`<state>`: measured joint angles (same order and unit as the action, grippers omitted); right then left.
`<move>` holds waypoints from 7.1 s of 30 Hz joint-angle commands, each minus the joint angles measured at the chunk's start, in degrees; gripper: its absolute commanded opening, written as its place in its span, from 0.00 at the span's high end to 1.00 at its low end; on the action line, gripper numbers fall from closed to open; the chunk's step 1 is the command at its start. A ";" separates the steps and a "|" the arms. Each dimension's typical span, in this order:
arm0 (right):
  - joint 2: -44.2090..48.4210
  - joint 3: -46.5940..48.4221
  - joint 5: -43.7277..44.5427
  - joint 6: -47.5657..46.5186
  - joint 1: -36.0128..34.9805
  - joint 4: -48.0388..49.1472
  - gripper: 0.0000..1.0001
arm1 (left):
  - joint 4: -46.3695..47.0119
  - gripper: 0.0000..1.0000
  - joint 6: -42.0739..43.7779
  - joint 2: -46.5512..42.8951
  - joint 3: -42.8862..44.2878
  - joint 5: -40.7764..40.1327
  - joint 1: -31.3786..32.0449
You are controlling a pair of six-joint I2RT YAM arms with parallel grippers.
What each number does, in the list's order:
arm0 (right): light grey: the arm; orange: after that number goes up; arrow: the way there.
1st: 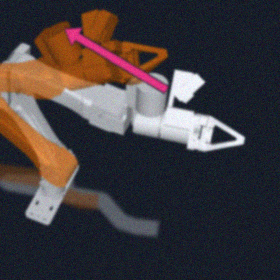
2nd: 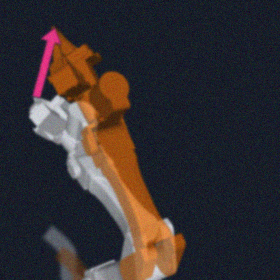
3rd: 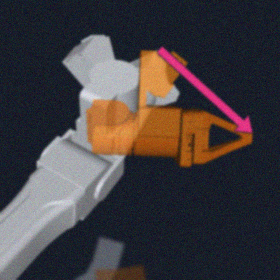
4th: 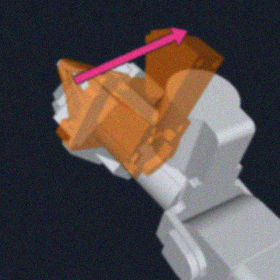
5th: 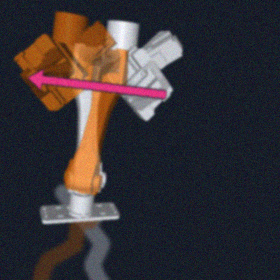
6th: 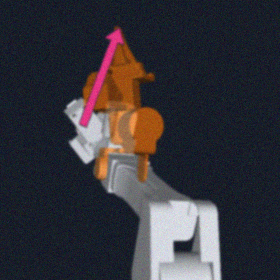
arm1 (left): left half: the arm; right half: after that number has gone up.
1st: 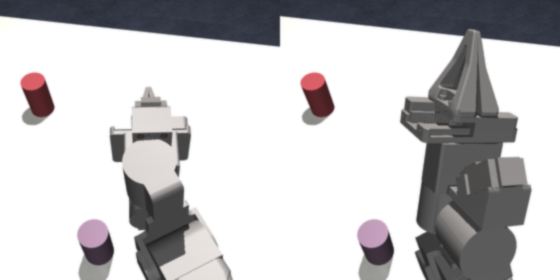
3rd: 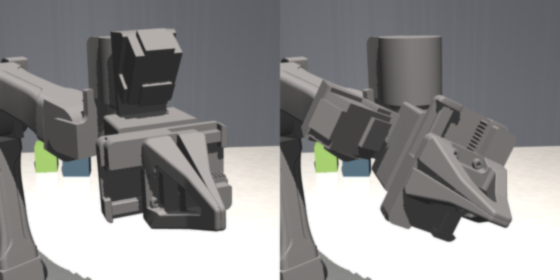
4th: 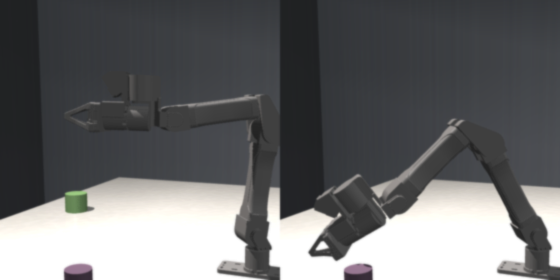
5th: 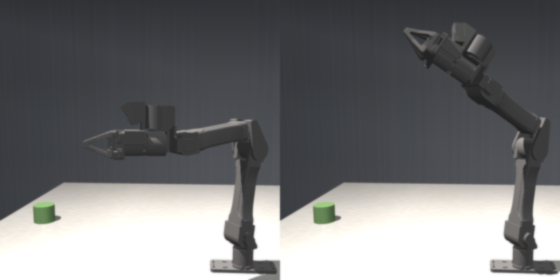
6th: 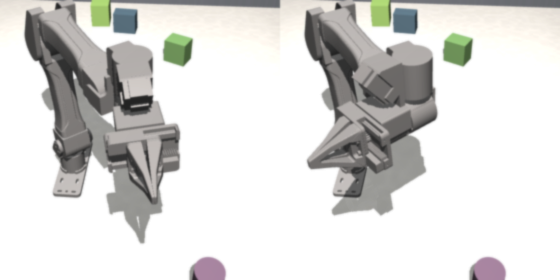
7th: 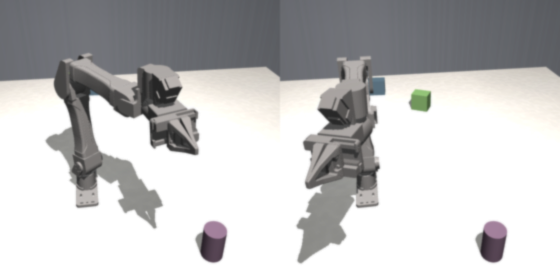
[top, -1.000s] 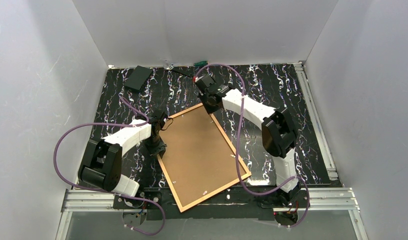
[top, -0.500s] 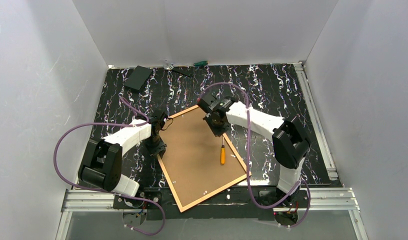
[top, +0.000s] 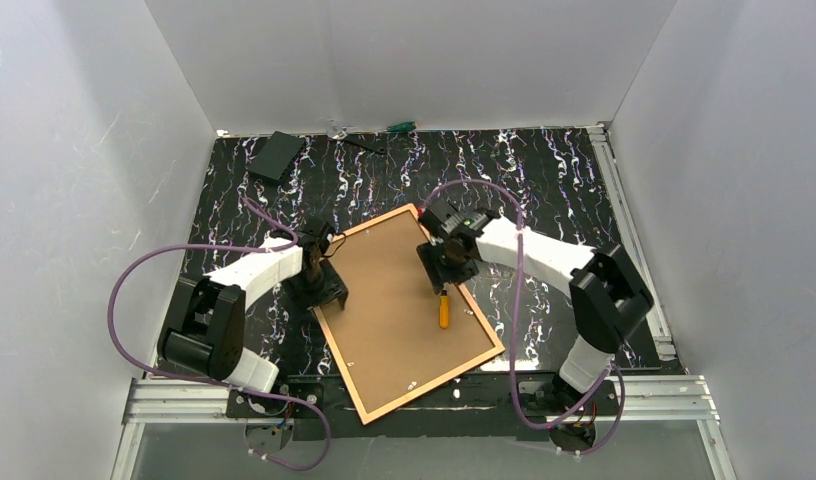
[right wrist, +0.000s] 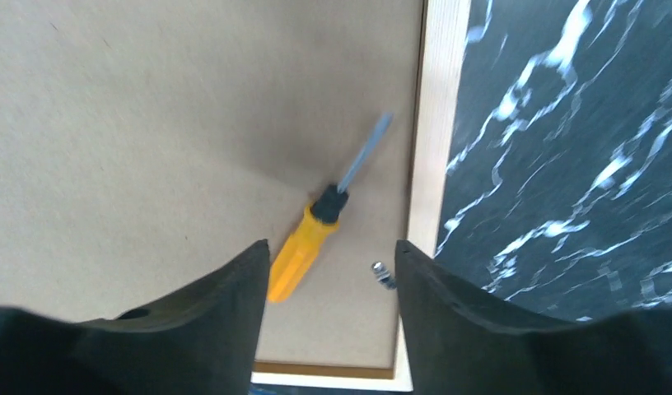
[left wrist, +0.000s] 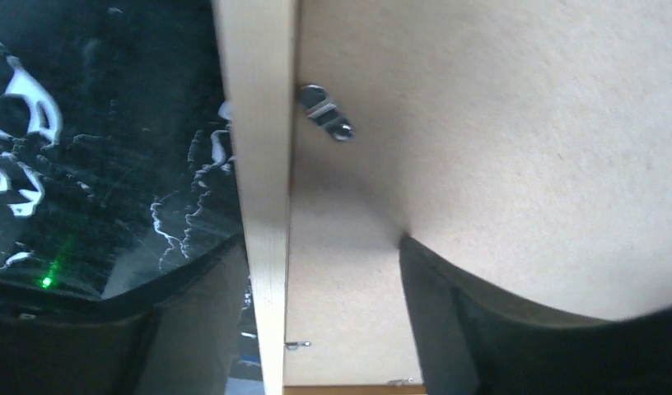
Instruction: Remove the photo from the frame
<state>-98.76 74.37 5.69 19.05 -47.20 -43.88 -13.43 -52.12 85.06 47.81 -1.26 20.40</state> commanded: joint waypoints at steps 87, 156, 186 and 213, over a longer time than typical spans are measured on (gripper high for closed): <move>25.18 -38.22 -19.80 38.61 0.76 72.92 0.52 | 60.51 1.00 -70.41 -11.82 -19.28 22.64 12.47; 0.61 -8.11 18.92 4.10 0.71 28.58 0.99 | -0.16 0.67 5.57 -12.43 -12.26 3.27 0.44; 0.09 -7.93 14.98 -20.17 -0.09 49.86 0.99 | -3.07 1.00 11.38 -7.43 -7.69 3.72 0.43; 40.62 -31.26 0.99 11.22 -0.09 15.69 0.99 | -13.94 1.00 33.29 12.52 18.43 9.56 0.51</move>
<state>-62.26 43.03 7.25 27.16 -47.27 -28.21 -16.78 -26.96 93.56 60.34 3.64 20.47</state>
